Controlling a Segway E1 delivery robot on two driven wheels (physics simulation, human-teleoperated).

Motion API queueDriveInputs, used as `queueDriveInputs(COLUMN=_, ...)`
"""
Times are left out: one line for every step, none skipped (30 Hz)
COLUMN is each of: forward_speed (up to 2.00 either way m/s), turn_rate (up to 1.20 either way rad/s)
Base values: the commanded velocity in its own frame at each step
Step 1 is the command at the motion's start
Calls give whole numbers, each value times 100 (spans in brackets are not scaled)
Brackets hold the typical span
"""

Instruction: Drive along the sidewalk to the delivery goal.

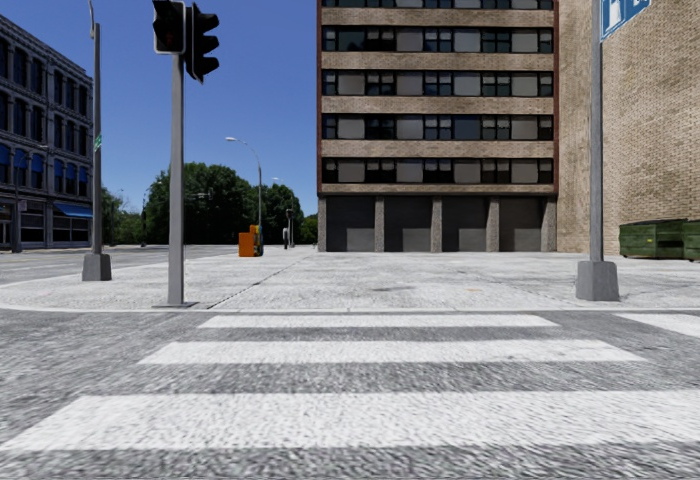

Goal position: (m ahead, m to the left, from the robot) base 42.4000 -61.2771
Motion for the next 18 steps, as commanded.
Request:
queueDriveInputs(forward_speed=200, turn_rate=0)
queueDriveInputs(forward_speed=200, turn_rate=0)
queueDriveInputs(forward_speed=200, turn_rate=0)
queueDriveInputs(forward_speed=200, turn_rate=0)
queueDriveInputs(forward_speed=200, turn_rate=0)
queueDriveInputs(forward_speed=200, turn_rate=0)
queueDriveInputs(forward_speed=200, turn_rate=0)
queueDriveInputs(forward_speed=200, turn_rate=0)
queueDriveInputs(forward_speed=200, turn_rate=0)
queueDriveInputs(forward_speed=200, turn_rate=0)
queueDriveInputs(forward_speed=200, turn_rate=0)
queueDriveInputs(forward_speed=200, turn_rate=0)
queueDriveInputs(forward_speed=200, turn_rate=0)
queueDriveInputs(forward_speed=200, turn_rate=0)
queueDriveInputs(forward_speed=200, turn_rate=0)
queueDriveInputs(forward_speed=200, turn_rate=0)
queueDriveInputs(forward_speed=200, turn_rate=0)
queueDriveInputs(forward_speed=200, turn_rate=0)
